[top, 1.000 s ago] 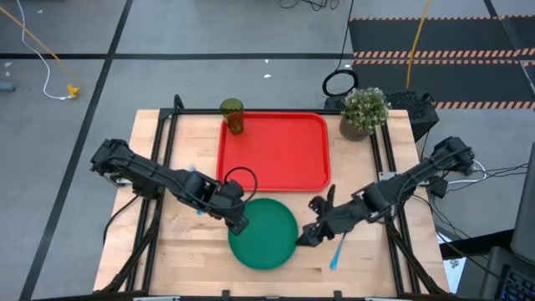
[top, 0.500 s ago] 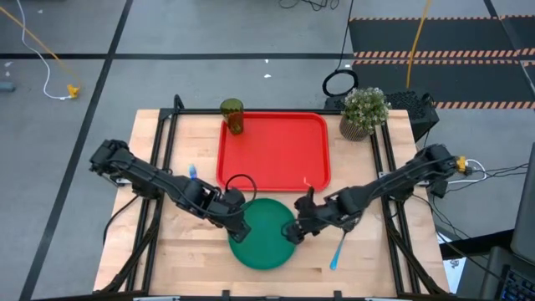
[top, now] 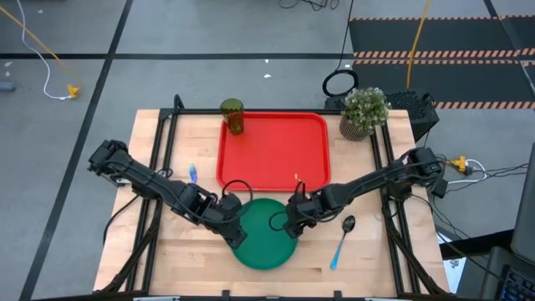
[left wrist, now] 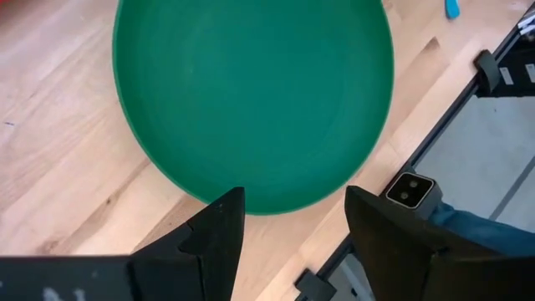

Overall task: Pick and place plate/cup/fork/spoon on tray
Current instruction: Put the green plate on the orange serving tray to the bottom right of the green glass

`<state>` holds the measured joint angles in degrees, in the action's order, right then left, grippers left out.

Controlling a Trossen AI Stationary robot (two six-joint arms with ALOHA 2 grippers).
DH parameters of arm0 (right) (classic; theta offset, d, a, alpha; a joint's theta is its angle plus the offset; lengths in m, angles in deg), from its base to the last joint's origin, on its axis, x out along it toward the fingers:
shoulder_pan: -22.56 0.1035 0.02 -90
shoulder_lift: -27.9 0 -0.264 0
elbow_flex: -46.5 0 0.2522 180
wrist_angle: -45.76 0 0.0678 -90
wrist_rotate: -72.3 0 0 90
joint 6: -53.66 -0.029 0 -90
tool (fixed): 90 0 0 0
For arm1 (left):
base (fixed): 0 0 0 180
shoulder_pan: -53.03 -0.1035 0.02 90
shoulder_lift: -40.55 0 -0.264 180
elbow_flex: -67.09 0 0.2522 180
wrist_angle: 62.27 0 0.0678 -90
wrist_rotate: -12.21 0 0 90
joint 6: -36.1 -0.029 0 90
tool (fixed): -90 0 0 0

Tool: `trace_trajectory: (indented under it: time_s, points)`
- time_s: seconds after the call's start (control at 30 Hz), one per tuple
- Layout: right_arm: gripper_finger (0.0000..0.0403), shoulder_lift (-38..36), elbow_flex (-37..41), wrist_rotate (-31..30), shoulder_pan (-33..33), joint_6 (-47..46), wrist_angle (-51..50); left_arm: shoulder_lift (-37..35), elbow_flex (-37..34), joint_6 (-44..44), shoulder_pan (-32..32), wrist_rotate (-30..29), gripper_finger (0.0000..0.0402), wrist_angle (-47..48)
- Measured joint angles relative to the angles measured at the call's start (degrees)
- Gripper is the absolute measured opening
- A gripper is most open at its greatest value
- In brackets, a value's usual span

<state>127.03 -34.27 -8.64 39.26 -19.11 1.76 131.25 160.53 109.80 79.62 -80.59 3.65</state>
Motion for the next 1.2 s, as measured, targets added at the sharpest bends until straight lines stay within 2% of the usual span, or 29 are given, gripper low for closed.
trace_trajectory:
  time_s: [0.3,0.73,0.93,1.2]
  points:
    - [0.0193,3.56,0.02,0.38,-0.51,1.97,-0.02,0.0,0.0,0.21,0.85,-0.07,0.0209,0.0]
    - [0.0014,3.89,0.02,-1.57,-1.1,4.21,0.3,0.0,0.0,-0.85,0.61,-0.26,0.0209,0.22]
    - [0.0005,2.98,0.04,0.25,-1.7,5.16,0.42,0.0,0.0,-0.58,0.29,-0.28,0.0209,0.24]
    - [0.0001,-3.47,0.09,-0.3,-2.93,4.93,-0.18,0.0,0.0,-0.03,0.29,-1.93,0.0209,0.24]
